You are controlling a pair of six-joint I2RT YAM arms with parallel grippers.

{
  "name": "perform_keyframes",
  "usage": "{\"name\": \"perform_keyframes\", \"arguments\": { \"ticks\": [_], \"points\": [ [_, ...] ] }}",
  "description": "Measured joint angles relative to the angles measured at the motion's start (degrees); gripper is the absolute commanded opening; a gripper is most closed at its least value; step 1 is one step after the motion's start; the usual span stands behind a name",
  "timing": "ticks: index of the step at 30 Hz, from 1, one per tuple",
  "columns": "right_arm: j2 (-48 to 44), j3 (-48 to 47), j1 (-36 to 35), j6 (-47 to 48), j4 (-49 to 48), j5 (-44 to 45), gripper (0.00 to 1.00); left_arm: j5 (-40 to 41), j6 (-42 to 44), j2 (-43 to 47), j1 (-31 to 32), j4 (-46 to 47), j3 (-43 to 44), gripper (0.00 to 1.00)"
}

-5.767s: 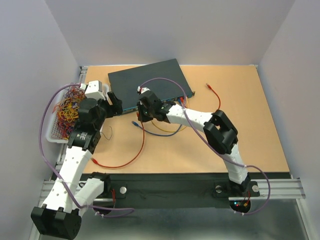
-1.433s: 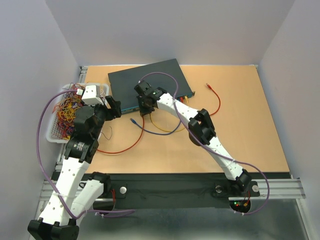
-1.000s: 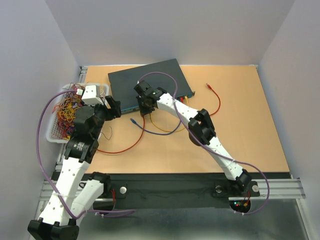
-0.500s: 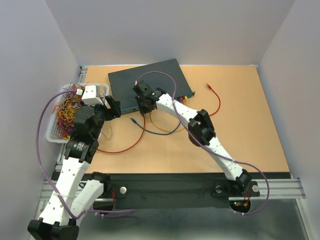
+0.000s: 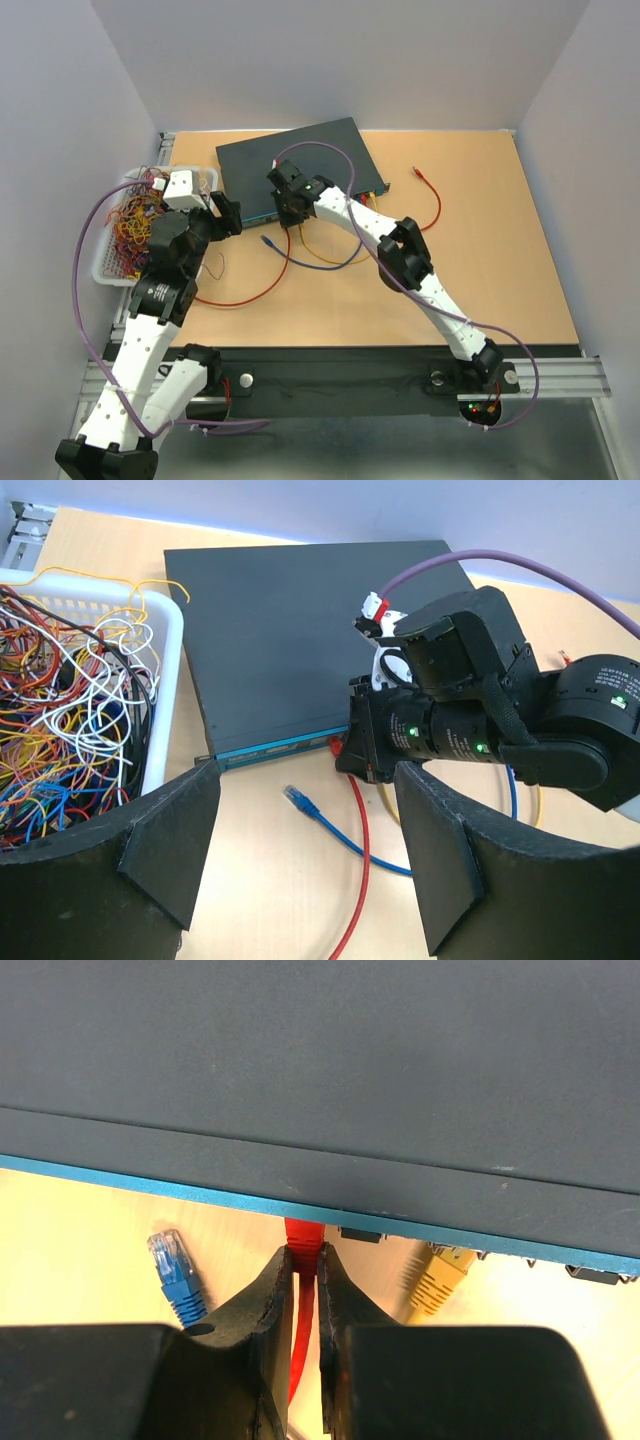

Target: Insert the plug into the switch port

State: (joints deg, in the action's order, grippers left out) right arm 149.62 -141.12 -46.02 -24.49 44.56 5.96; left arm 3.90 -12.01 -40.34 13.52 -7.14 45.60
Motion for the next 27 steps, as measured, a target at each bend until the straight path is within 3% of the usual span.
{"name": "perform_keyframes", "arguments": {
  "ticks": [14, 27],
  "points": [
    [0.0, 0.6, 0.6, -2.2, -1.5, -0.9, 0.0, 0.3, 0.0, -0.7, 0.0, -0.1, 0.0, 0.81],
    [-0.5, 5.2, -0.1, -5.2, -12.9, 1.5, 0.0, 0.9, 0.2, -1.2, 1.1, -0.5, 0.0, 0.8]
  ]
}}
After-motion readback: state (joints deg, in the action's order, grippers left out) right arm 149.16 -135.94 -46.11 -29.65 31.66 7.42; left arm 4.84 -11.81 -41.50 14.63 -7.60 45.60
